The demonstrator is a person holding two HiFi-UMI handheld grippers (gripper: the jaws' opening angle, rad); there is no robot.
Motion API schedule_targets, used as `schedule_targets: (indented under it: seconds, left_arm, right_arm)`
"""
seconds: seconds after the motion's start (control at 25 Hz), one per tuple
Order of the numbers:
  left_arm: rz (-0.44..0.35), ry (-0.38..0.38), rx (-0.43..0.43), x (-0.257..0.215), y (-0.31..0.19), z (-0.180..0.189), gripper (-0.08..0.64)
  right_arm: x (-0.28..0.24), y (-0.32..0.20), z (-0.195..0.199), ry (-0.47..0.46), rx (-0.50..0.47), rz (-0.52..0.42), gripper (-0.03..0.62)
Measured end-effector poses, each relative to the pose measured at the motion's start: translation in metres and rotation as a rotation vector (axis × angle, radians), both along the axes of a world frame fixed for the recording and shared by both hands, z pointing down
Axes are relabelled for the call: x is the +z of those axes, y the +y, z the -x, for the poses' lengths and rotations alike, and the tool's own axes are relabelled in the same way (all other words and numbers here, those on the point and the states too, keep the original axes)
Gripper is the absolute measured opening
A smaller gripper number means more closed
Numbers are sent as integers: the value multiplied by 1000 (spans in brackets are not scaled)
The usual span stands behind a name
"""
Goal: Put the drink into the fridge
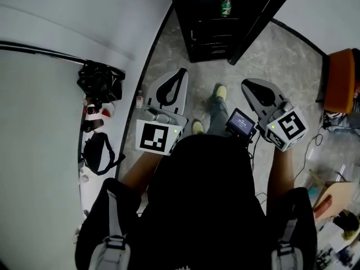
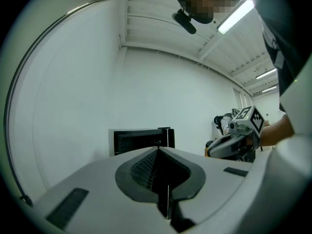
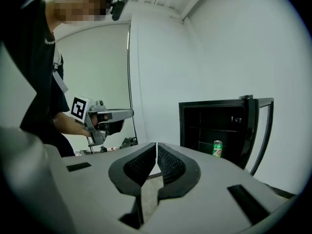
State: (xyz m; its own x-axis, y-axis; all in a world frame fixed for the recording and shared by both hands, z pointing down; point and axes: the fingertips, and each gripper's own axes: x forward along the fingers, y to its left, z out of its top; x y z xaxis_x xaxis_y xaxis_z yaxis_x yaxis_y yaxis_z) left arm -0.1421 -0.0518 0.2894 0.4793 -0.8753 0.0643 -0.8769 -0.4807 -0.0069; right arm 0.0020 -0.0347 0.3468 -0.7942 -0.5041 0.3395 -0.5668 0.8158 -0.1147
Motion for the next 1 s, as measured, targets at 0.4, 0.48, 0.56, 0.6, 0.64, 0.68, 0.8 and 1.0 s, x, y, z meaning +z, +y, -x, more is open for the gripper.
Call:
schedule_targets:
  seconds: [0.4,0.48,0.56,0.6,0.64,0.68,0.8,1.0]
  left_arm:
    - [-17,7,46,-5,56,6,11]
    - [-18,10,52,-5,62,4,11]
    - [-12,11,52,-3,67,4,11]
    - [-9,9,51,-2,68,4,11]
    - [-5,8,50,-1,68,4,11]
    - [-1,8,50,0,68,4,11]
    - [3,17,53,-2,67,0,11]
    - [-1,14,62,1,69,-5,11]
  right_arm:
    - [-9,60,14,-41,57,-9,21]
    - [-8,65,13,-40,67,-9,21]
    - [-4,68,11,-19,80,-10,21]
    - [-4,68,11,-29,84,-9,21]
    - [-6,68,11,-45,87,-8,21]
    - [-7,68,12,-53,90,-6,21]
    - [-6,67,9,-37,102,-6,21]
    - [-5,69,5,-26,118,-3,21]
